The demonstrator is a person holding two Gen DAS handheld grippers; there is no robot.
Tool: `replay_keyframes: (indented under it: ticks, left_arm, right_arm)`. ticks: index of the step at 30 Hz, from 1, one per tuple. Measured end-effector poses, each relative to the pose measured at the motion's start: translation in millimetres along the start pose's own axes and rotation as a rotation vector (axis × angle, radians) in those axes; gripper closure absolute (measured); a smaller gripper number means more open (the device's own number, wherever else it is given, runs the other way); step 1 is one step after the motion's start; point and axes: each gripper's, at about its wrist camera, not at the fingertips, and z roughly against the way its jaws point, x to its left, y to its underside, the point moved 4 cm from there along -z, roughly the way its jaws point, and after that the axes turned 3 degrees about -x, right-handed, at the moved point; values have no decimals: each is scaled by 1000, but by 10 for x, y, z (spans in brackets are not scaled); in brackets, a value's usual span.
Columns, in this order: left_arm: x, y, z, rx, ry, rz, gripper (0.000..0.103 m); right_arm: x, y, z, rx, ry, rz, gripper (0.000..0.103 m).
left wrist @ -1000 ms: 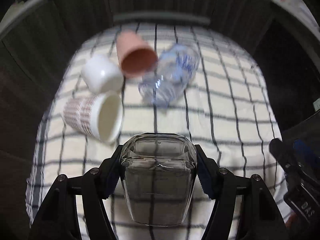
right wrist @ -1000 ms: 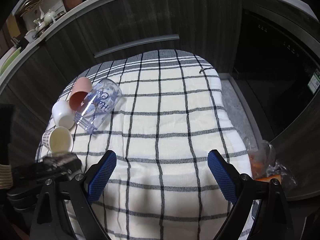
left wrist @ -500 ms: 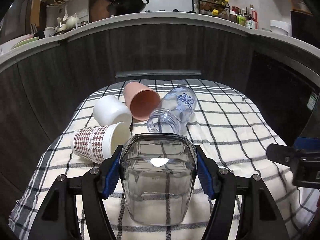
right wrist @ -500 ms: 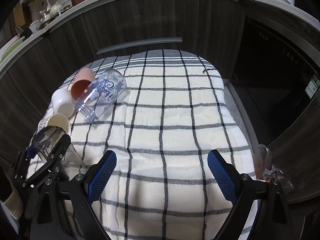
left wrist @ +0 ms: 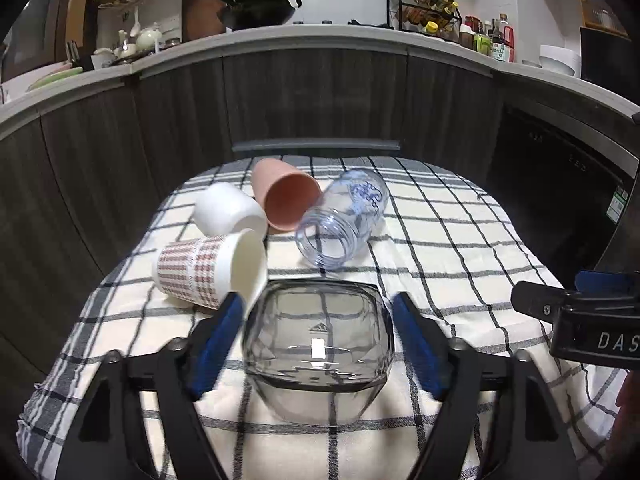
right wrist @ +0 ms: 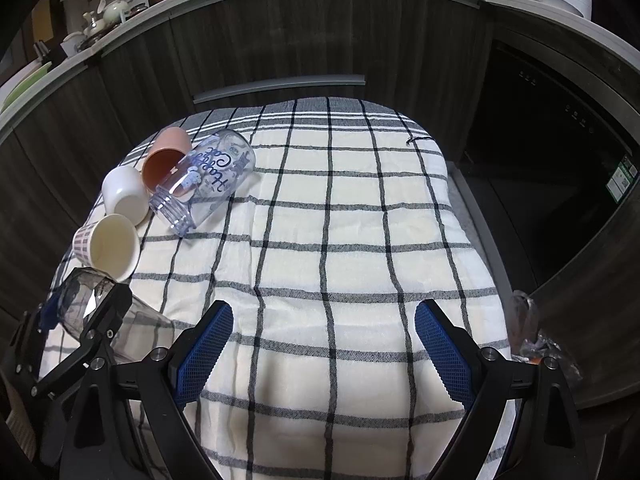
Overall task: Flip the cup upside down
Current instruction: 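Lower the clear cup rim-down onto the cloth and open the left gripper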
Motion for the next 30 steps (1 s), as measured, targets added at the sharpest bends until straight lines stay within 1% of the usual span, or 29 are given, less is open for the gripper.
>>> replay_keyframes:
  ticks: [1,2,4,6,8,9,14,19,30]
  left_arm:
    - [10,-19,38,-13,-5,2,16]
    - [16,-35,67,-19,-6,2,16]
    - [29,-66,101,-5,-19,-4,16]
    - [82,-96,178,3,2,26,15]
    - [128,-110,247,4,-4,42,9]
    - [160,-117,289,5,-12,47,9]
    - [321,-134,426,31,-26,76,8]
    - [481,-100,499,66,-38,114,8]
    - [749,-23,692,68,-69,159,8]
  right_arm:
    - [1,0,18,-3,1,-1,11]
    - [5,-3,36,-7,0,-4,11]
    - [10,-13,109,-26,-3,-12,11]
    - [22,-28,212,-60,-6,-22,11]
    - [36,-40,318,-95,-12,-31,10]
    - [44,-41,367,-110,-17,-37,11]
    - [107,-37,532,-150,-32,-58,10]
    - [255,-3,660,-182,-26,-30,10]
    - [494,120,940,-260,-14,17,10]
